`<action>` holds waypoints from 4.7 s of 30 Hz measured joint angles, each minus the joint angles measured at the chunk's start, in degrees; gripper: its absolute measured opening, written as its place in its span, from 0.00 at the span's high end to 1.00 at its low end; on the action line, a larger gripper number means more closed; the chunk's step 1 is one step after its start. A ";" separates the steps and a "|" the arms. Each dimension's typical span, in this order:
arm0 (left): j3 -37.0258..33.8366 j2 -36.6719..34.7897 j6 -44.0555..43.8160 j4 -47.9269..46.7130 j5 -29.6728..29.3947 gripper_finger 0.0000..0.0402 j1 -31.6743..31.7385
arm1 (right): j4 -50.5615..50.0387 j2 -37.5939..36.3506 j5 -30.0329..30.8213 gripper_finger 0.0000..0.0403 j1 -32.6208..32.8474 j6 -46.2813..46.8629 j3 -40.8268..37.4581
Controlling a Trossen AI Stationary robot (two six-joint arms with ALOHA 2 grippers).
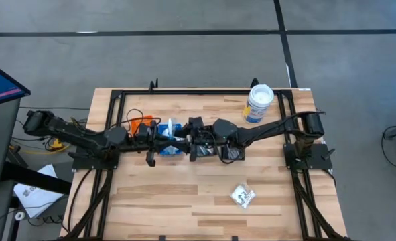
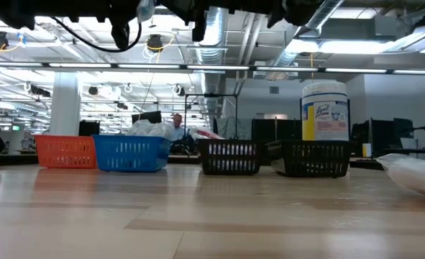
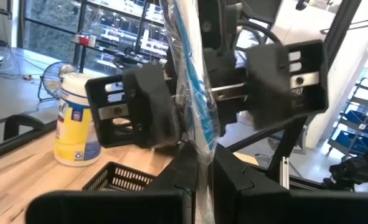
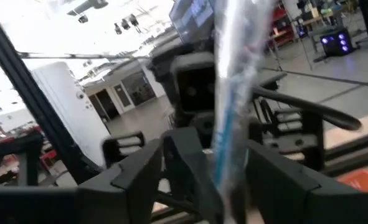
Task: Pick & Place Travel size toiletries
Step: Put the blue toothbrush into the left black bin, then put the pack of cotton buds into the blue bin
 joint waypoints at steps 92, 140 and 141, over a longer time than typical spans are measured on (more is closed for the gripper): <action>-0.47 -10.65 -4.39 -6.50 8.75 0.10 -8.59 | -77.38 3.15 21.81 0.57 8.02 -4.62 20.42; -0.45 -5.28 -5.35 -5.63 10.27 0.10 -8.48 | -97.61 -16.68 22.47 0.80 47.05 74.13 -17.91; -0.45 -5.28 -5.35 -5.64 10.27 0.10 -8.48 | -96.57 -16.68 22.26 0.77 46.49 73.41 -18.34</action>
